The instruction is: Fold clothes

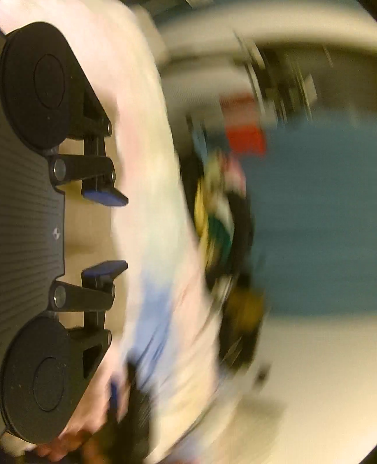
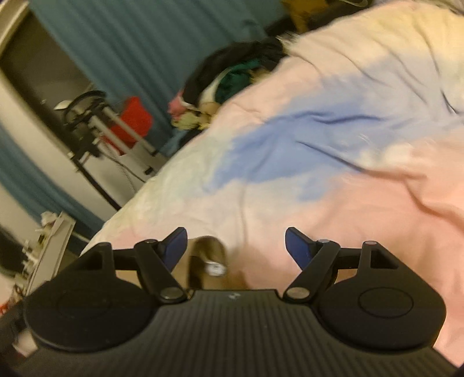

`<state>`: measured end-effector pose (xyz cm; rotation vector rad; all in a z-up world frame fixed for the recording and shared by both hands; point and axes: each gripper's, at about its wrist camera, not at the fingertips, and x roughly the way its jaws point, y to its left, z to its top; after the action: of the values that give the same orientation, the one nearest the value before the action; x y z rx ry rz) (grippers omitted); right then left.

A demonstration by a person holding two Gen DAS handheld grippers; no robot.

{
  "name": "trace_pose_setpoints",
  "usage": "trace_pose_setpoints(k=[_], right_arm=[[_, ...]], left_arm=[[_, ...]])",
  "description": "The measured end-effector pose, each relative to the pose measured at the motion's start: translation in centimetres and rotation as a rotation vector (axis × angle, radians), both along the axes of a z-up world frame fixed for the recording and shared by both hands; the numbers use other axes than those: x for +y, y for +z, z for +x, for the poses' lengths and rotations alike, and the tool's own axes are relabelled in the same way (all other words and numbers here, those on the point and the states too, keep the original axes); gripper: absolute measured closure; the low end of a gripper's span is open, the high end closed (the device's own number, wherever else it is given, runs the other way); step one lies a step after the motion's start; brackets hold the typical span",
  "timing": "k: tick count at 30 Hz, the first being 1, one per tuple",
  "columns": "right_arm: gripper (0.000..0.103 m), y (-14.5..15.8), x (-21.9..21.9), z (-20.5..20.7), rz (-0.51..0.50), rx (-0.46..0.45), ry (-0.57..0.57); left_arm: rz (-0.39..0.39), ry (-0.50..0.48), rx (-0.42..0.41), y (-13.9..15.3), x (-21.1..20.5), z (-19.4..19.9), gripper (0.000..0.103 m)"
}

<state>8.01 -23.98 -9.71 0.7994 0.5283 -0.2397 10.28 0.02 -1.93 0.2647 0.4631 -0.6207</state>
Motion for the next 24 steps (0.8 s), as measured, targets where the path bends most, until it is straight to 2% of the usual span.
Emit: trace_pose_setpoints(k=[3,7,8,9,10,11,13,15,20,24], right_arm=[[0.026,-1.0,-1.0,-0.1,0.054,0.029,-0.02],[0.026,-1.6,-1.0,0.7,0.064,0.028,0.023],[0.026,-1.8,-1.0,0.9,0.067,0.027,0.034],[0.026,-2.0,-1.0,1.1,0.07,0.027,0.044],[0.026,-2.1,-1.0,1.3,0.072,0.027,0.055],[0.026,-2.3,-1.0,1.5,0.075,0.027,0.066],[0.026,-2.6,-1.0,1.9,0.08,0.026,0.087],[0.026,-2.9,-1.0,2.3,0.084,0.025,0.11],[0.026,-1.5,2.1,3.6,-0.032,-0.033,0.263],[0.026,1.2,3.8,2.5,-0.104,-0.197,0.284]], left_arm=[[0.133,-0.156,-0.042,-3.3,-7.5,-1.8,0.046],[0.267,-0.197,-0.074,-7.9,-12.4,-1.1,0.044],[0.295,-0.192,-0.088,-8.9,-12.9,-0.4,0.047],[0.311,-0.172,-0.099,-9.7,-13.0,0.4,0.062],[0.297,-0.141,-0.095,-10.1,-12.2,1.7,0.075],[0.278,-0.11,-0.089,-10.3,-11.4,3.0,0.097],[0.184,-0.049,-0.057,-9.3,-9.9,4.7,0.097],[0.098,-0.004,-0.078,-6.7,-8.3,5.5,0.098],[-0.104,0.092,-0.125,-0.3,-4.2,6.0,0.098],[-0.182,0.121,-0.124,3.1,-1.1,4.8,0.098]])
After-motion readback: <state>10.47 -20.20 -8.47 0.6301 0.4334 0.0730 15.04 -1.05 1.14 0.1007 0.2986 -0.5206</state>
